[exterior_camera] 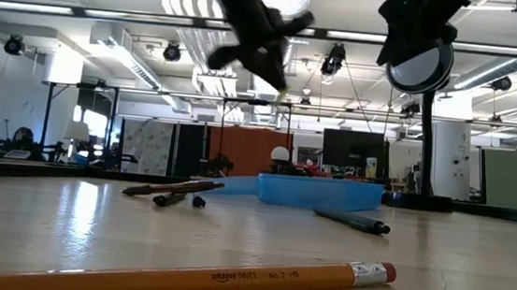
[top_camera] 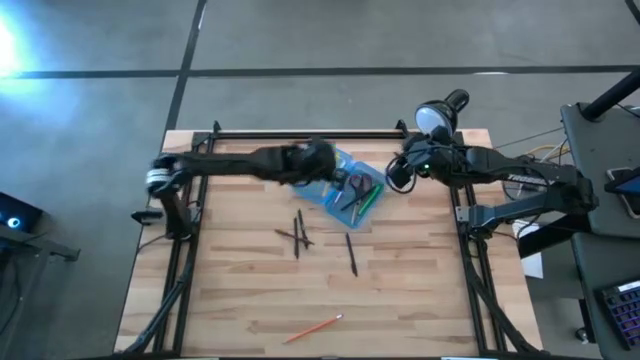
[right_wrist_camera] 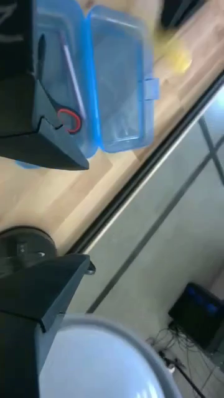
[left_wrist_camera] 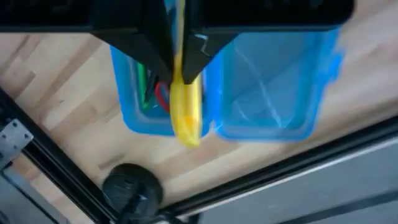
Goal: Pick & place school supplies into a supply box
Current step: Put the yellow pen into the blue supply box
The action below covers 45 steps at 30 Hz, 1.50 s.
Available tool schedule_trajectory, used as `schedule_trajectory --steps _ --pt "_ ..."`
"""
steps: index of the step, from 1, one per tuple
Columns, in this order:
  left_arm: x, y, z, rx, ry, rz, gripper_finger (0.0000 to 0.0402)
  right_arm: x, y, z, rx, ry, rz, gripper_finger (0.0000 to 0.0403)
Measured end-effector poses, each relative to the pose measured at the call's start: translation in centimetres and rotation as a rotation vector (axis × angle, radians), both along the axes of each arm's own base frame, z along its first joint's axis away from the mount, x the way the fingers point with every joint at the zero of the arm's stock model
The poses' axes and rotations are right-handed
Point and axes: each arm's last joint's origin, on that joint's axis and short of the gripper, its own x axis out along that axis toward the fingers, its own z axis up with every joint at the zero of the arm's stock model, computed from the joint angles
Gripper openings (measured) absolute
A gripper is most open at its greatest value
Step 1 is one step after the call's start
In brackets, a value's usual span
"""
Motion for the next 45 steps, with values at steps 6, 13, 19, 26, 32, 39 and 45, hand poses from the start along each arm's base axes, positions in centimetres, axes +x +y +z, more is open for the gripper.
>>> schedule_trajectory --steps 6,13,19,26,32,39,45 --pt "6.1 2.1 -2.7 -0.003 0.084 -0.148 0.0006 -1.3 0.2 1.0 -0.003 -0.065 -0.015 0.0224" --pt "8.5 2.5 -6.0 -0.093 0.271 -0.178 0.0003 -2.4 0.4 1.2 -0.016 -0.062 -0.056 0.0224" --pt "8.0 2.5 -3.2 -0.044 0.212 -0.160 0.0001 -2.8 0.4 1.1 -0.023 -0.037 -0.066 0.0224" --pt "4.8 5.2 1.8 0.105 0.190 -0.055 0.0000 -2.5 0.5 0.9 0.092 -0.077 -0.004 0.0224" --pt "3.7 9.0 1.0 0.192 0.334 -0.169 0.0015 -2.4 0.5 0.8 0.113 -0.072 0.019 0.0224" --pt "2.7 12.2 -2.0 0.118 0.334 -0.584 0.0060 -2.9 0.8 0.4 0.192 -0.023 0.062 0.0224" --pt "1.8 14.6 -4.7 0.288 0.480 -0.573 0.0061 -3.4 0.9 0.0 0.225 0.005 0.031 0.0224"
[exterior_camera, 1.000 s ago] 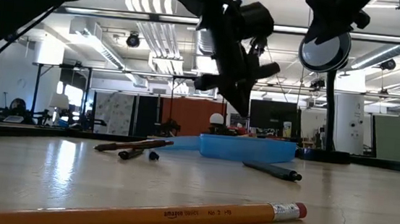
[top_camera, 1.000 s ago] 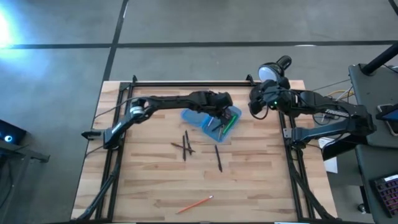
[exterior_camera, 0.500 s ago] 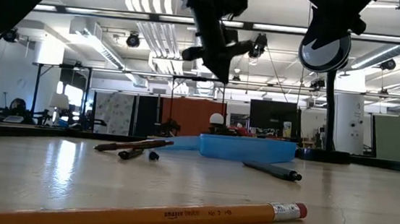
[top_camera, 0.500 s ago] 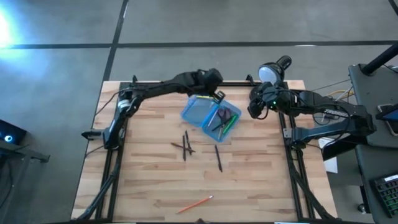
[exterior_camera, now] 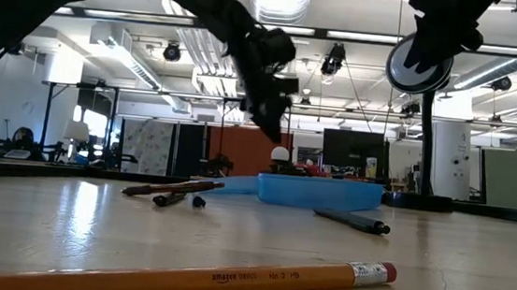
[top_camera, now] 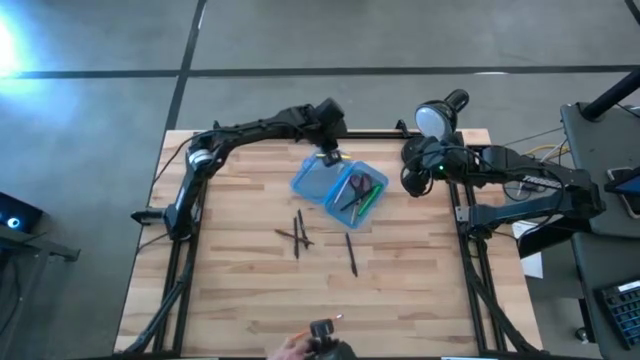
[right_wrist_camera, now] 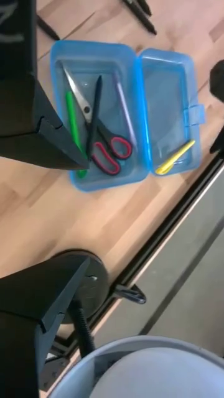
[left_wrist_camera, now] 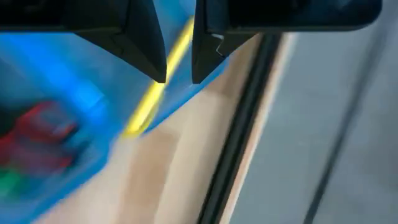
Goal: Pick & place school supplies into a supply box
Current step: Put the yellow pen into the blue supply box
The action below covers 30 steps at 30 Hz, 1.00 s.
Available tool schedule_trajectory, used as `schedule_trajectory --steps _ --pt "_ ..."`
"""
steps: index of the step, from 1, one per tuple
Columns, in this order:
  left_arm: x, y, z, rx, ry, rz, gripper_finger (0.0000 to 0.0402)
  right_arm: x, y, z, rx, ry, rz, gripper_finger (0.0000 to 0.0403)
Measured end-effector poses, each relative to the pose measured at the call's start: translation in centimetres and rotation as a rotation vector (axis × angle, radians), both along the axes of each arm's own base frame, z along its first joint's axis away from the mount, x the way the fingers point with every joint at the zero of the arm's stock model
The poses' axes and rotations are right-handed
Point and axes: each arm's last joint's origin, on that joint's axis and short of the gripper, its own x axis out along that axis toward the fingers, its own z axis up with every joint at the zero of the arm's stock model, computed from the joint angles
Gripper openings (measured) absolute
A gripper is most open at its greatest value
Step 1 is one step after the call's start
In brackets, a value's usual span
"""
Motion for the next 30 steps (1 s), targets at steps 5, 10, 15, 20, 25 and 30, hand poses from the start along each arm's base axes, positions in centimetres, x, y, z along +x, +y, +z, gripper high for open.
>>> schedule_trajectory --steps 5,10,15,20,25,30 --pt "-0.3 -0.1 -1.4 0.113 0.137 -0.190 0.0076 -0.1 0.0 -0.1 0.008 0.002 -0.012 0.0224" --pt "0.4 -1.1 -1.0 0.269 0.211 -0.110 0.0082 -0.1 0.0 0.0 0.010 -0.002 -0.018 0.0224" --pt "2.0 -2.9 2.9 0.490 0.154 0.098 0.0082 -0.1 0.0 -0.1 0.007 0.004 -0.014 0.0224" --pt "3.1 -4.8 5.5 0.525 0.001 0.239 0.0083 -0.2 0.1 -0.1 -0.006 0.036 0.033 0.0224" --pt "1.7 -4.7 6.6 0.259 0.013 0.211 0.0083 -0.5 0.3 0.3 0.015 0.039 0.144 0.0224" --pt "0.5 -3.4 5.6 0.119 0.066 0.210 0.0117 -0.7 0.3 0.9 -0.004 0.015 0.164 0.0224"
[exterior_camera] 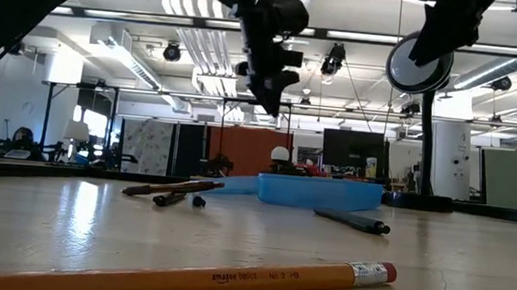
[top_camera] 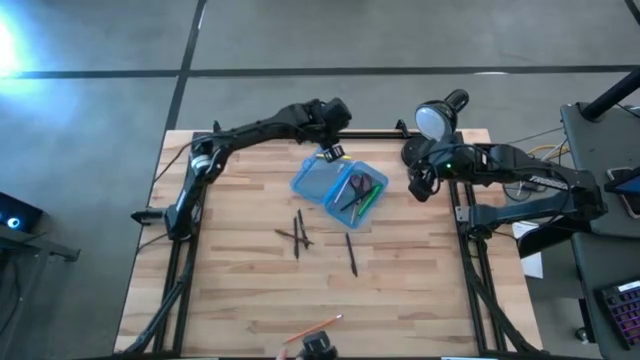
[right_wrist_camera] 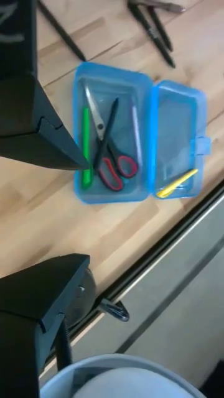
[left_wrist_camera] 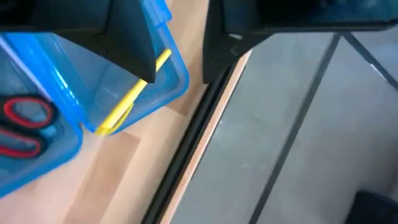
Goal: Pick & place school supplies into a supply box
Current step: Put the yellow pen into the blue supply box
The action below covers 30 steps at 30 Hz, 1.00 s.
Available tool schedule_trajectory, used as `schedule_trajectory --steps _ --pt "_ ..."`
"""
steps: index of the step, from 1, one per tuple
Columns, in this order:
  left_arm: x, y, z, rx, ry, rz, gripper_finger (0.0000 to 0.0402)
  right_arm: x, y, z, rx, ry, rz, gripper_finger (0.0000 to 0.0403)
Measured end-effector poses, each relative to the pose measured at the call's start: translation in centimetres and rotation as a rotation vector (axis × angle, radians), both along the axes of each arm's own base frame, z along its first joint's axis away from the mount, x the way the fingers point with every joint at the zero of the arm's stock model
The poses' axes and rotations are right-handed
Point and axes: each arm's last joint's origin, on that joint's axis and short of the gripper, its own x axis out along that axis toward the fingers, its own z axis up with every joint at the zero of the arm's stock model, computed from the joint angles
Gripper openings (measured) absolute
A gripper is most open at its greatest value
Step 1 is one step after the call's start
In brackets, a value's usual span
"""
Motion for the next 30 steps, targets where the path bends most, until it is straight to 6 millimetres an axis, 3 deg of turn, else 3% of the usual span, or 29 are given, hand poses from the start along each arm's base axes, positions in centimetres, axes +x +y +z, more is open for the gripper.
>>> schedule_trajectory --steps 5,9,19,30 --pt "-0.1 1.1 -1.5 -0.033 0.029 -0.161 0.0176 0.4 -0.2 0.3 0.013 -0.065 -0.034 0.0224" --pt "-0.1 2.0 -3.3 -0.182 -0.056 -0.376 0.0184 0.5 -0.3 0.4 0.038 -0.112 -0.078 0.0224" --pt "-1.9 5.1 -8.4 -0.180 -0.050 -0.425 0.0185 0.8 -1.5 0.2 0.063 -0.136 -0.178 0.0224" --pt "-1.8 6.5 -11.5 -0.254 -0.122 -0.445 0.0185 1.7 -2.8 -0.6 0.088 -0.109 -0.238 0.0224"
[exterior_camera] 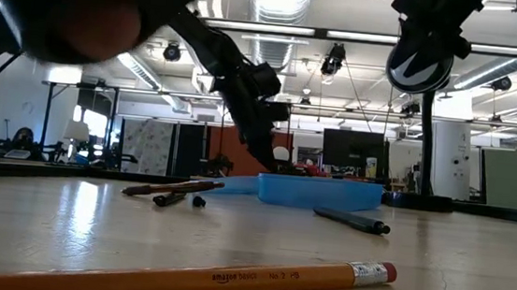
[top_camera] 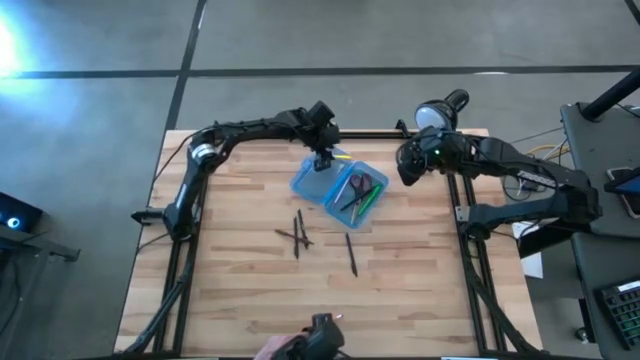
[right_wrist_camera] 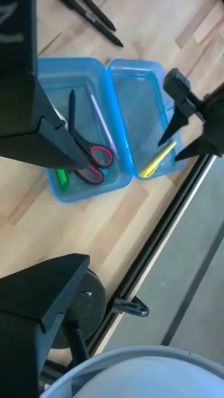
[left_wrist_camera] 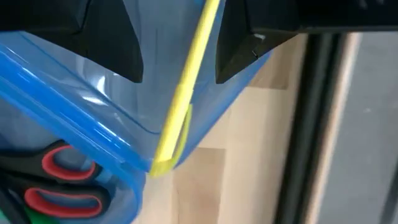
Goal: Pick & place school supplies into a supply box
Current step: Put the yellow pen into the blue supply box
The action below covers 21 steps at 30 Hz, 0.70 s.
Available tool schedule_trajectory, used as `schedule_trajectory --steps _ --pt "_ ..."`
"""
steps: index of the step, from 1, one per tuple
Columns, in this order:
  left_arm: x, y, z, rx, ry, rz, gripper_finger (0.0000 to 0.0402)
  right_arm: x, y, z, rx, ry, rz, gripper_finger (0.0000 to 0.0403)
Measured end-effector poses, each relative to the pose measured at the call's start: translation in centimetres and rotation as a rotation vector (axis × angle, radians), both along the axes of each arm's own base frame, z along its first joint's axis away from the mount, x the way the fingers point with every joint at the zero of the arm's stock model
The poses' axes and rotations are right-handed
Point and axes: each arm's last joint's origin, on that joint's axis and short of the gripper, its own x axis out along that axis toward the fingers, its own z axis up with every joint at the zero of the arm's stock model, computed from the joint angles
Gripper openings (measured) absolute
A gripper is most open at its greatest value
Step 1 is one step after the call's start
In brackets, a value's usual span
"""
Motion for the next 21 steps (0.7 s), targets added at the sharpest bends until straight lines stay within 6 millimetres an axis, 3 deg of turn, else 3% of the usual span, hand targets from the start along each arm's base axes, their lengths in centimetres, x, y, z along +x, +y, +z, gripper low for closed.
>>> schedule_trajectory --steps 12,21 --pt "1.1 0.8 -2.4 -0.089 0.003 0.004 0.0184 -0.1 -0.5 -0.1 0.001 0.007 -0.017 0.0224" --pt "0.9 0.6 -2.7 -0.154 0.044 0.006 0.0165 -0.3 -1.0 -0.1 -0.005 0.014 -0.039 0.0224"
